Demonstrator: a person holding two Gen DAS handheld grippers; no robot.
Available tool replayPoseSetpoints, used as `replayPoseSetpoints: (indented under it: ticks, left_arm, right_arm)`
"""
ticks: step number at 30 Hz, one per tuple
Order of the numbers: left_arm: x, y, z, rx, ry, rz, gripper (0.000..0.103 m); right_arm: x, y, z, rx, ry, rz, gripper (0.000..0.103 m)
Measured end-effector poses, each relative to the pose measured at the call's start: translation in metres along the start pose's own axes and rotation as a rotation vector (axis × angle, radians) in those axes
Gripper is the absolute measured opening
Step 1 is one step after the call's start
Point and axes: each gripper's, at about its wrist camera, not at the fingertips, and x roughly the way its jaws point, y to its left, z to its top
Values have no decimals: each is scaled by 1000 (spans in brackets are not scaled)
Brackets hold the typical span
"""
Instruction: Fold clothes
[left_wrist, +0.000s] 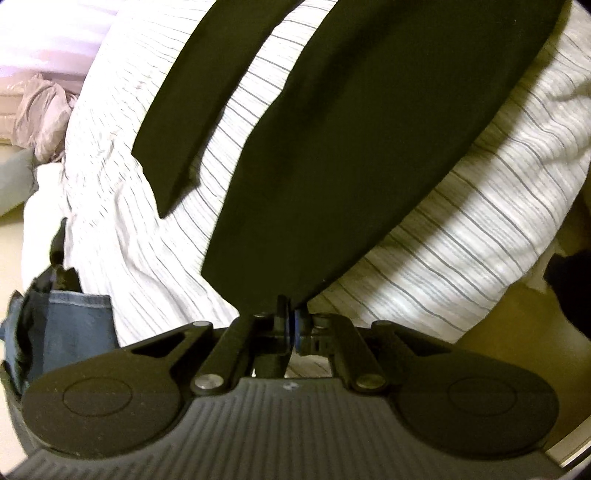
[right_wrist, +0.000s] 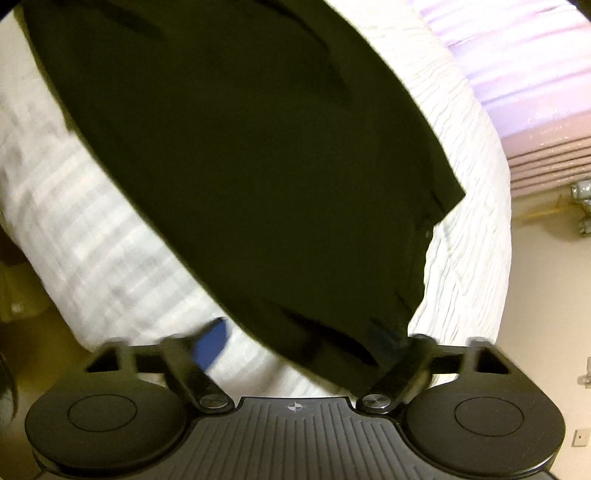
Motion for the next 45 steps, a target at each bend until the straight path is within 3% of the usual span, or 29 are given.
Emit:
replayPoseSetpoints:
  ticks: [9,11,12,14,15,16,17,19,28,32,37,41,45]
  left_arm:
    - [-1,7,18,50,43,42,3]
    - [-3,10,21,53,50,49,3]
    - [-5,12,23,54,53,52,3]
    - [-12,15,26,57,54,62,3]
    - [-15,17,27,61,53,69,3]
    - [-20,20,27,61,50,78,3]
    - [-25,23,28,61,47,87,3]
    - [-38,34,30,43,38,115,3]
    - [-97,110,38,-40,-10,140,3]
    - [-102,147,53,-51,-38,126,3]
    - [-76,194,81,-23,-42,48,3]
    - [-25,223,111,7,-43,-26,3]
    - [26,251,140,38,-45,-99,3]
  right_arm:
    - [25,10,-19,-119,-114,-72,79]
    - [27,5,-18,-112,-137,-85,73]
    - [29,3,-18,-112,-142,-79,69]
    - [33,1,-19,-122,-140,-38,44]
    - [34,0,-20,-127,-137,-25,38]
    - [33,-2,-20,-131,-138,-16,23]
    - [31,-6,-19,-129,-142,-15,14]
    - [22,-20,-16,-101,-160,-29,10]
    - [-66,-106,16,-58,-262,-126,6]
    - [-76,-151,51,-88,-305,-166,4]
    - [-61,-195,114,-159,-304,-152,4]
    - [-32,-218,167,-213,-262,-146,4]
    - [7,-245,217,-176,-195,-127,1]
